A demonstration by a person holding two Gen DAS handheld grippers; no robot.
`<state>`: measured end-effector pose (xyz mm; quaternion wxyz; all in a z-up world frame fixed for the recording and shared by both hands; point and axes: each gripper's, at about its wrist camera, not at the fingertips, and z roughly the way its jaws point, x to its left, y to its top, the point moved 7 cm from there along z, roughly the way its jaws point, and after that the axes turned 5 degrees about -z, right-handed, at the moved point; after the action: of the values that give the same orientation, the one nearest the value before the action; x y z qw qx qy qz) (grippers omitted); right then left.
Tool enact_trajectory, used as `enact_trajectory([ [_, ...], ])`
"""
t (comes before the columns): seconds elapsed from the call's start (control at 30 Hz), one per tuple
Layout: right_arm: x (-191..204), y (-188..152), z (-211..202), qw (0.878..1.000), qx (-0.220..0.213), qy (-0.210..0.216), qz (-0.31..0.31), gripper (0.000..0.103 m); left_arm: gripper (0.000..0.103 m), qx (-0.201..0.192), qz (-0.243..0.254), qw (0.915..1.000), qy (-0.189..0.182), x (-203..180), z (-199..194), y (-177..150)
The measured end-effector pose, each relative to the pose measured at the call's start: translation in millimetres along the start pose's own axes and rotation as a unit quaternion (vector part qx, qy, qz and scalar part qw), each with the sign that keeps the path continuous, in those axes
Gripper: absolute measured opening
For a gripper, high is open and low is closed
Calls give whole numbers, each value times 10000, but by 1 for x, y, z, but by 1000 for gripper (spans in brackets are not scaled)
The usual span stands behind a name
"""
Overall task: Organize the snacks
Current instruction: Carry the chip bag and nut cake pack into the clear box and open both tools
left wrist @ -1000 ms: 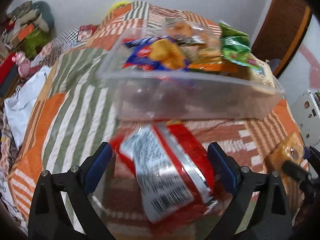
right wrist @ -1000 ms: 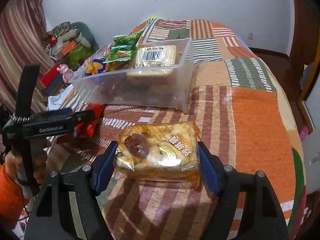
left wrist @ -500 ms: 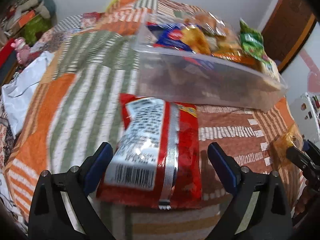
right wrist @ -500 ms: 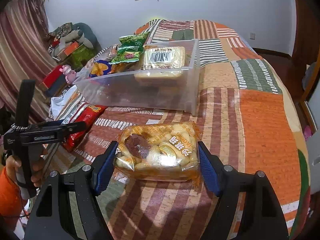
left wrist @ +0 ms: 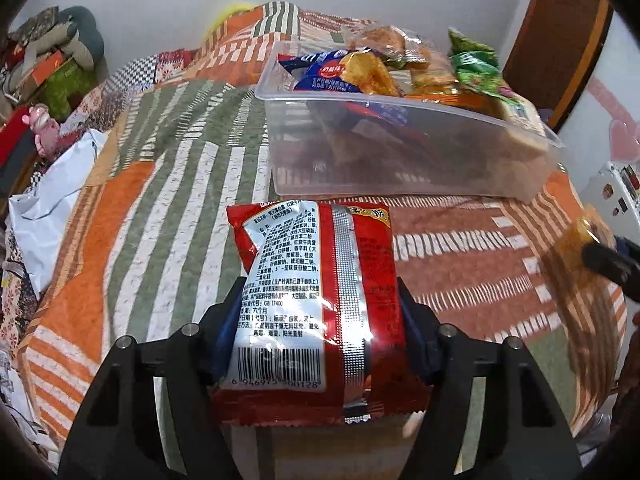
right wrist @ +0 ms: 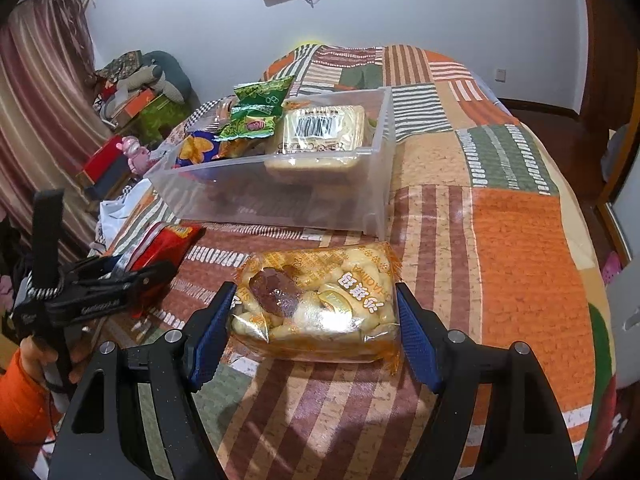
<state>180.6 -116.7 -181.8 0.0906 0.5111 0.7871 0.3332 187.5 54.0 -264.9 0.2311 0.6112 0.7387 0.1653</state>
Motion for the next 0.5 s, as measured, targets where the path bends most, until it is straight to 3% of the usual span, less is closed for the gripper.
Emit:
enact_trajectory([
  [0.23,4,12,-7,9998,-183,7,-59,73,67,-403,-41,9990,-212,-5,-38,13],
  [0.5,8,41,-16,9985,-540,8,-131,73,67,-833,-143,9954,-450,-12,-62,50],
])
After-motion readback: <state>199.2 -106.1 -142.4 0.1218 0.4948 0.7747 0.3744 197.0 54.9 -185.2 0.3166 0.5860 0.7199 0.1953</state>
